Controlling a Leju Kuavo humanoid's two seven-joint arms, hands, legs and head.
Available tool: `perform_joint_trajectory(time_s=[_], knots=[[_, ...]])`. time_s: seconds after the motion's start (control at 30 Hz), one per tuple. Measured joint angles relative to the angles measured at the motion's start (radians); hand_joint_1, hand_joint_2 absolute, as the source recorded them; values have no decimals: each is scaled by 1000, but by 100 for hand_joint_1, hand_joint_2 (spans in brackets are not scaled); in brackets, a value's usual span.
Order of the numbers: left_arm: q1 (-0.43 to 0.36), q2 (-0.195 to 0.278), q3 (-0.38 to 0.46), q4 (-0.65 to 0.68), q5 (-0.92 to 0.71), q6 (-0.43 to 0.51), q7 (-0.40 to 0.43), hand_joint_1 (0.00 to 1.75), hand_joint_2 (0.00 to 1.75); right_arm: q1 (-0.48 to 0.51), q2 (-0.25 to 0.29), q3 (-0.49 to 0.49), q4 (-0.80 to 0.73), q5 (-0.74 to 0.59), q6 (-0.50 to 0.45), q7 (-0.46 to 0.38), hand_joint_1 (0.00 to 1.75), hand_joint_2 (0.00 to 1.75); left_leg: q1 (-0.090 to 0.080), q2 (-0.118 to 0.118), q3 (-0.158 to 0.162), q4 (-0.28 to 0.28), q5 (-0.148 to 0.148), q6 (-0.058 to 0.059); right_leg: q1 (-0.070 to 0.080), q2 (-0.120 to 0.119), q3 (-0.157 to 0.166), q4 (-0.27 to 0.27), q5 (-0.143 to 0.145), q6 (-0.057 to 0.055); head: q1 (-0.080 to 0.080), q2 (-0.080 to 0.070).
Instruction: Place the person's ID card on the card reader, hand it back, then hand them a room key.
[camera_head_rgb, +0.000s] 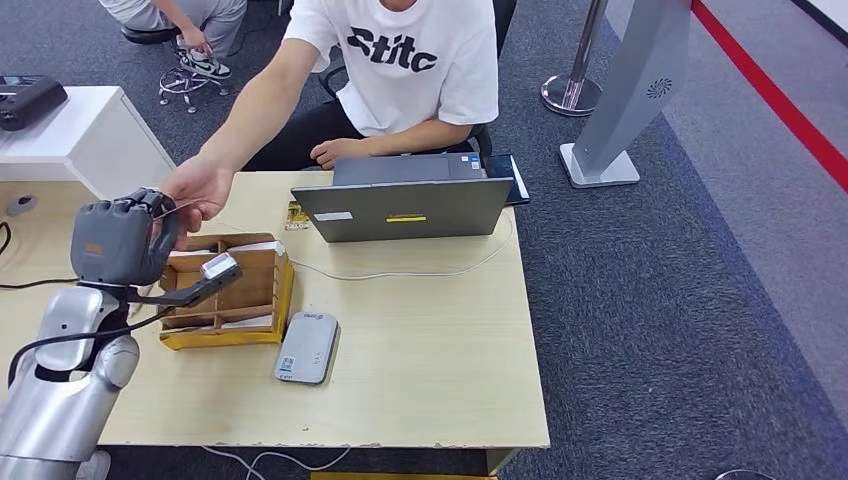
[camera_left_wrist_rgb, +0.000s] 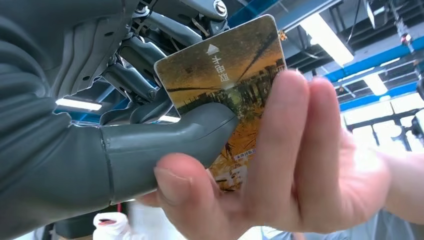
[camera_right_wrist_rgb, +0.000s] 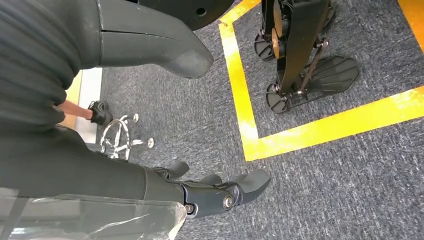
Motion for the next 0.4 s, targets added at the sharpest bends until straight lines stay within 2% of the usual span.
perform_joint_trajectory(time_s=[0.03, 0.17, 0.3, 0.4], knots=[[-4, 1, 0, 13, 3, 3, 0, 0, 175, -1, 0, 0, 0, 2, 0, 1, 0, 175, 0, 0, 0, 0, 0, 0, 0, 0, 0, 0, 0, 0, 0, 0], [7, -2, 15, 36, 61, 81, -39, 0, 175, -2, 0, 0, 0, 5, -1, 4, 0, 175, 0, 1, 0, 0, 0, 0, 0, 1, 0, 0, 0, 0, 0, 0], [61, -18, 59, 25, 132, 216, -91, 0, 175, -1, 0, -1, 0, 5, -4, 6, 0, 175, 0, 2, 0, 0, 0, 0, 0, 2, -1, 0, 0, 0, 0, 0], [95, -32, 86, 11, 155, 255, -114, 0, 175, -2, 0, -1, 0, 5, -5, 8, 0, 175, 0, 1, -1, 0, 0, 0, 0, 1, -1, 0, 0, 0, 0, 0]])
